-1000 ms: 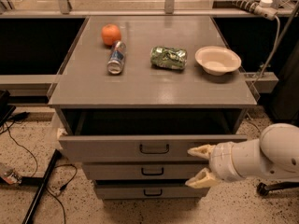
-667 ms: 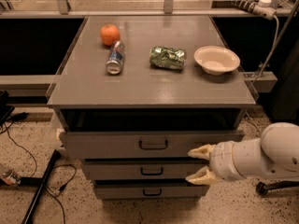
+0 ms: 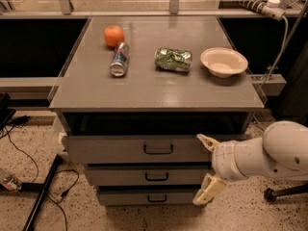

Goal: Close top drawer

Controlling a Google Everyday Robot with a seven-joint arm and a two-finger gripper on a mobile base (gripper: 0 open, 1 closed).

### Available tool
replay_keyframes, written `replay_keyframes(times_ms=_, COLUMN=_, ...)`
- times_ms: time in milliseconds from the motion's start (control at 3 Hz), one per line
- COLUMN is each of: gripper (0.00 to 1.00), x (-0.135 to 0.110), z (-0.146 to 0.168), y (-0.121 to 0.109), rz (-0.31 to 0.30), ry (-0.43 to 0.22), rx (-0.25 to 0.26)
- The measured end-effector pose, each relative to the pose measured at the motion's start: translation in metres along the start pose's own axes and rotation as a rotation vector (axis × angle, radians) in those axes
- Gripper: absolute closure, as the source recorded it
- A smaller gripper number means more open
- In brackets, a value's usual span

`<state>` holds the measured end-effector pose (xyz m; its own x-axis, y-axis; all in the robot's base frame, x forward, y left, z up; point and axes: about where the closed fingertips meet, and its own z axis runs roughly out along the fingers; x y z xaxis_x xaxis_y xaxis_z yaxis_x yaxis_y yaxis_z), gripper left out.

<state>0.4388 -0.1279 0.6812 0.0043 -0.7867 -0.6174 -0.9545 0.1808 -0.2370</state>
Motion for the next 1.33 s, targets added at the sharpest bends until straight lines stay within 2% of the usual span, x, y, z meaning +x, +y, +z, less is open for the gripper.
replay_keyframes(times_ms=333, gripper=0.0, x=-0.024, z=0.017, y=-0.029, rz=-0.031, ry=-0.007, rx=0.005)
replay_keyframes(times_ms=667, gripper=0.19, x=-0.031, z=0.034, y=-0.044, rz=-0.03, ry=-0.006, rx=0.003)
replay_keyframes(times_ms=1333, gripper=0.66, x=-0.033, z=0.035, y=-0.043, rz=-0.032, ry=-0.007, rx=0.002)
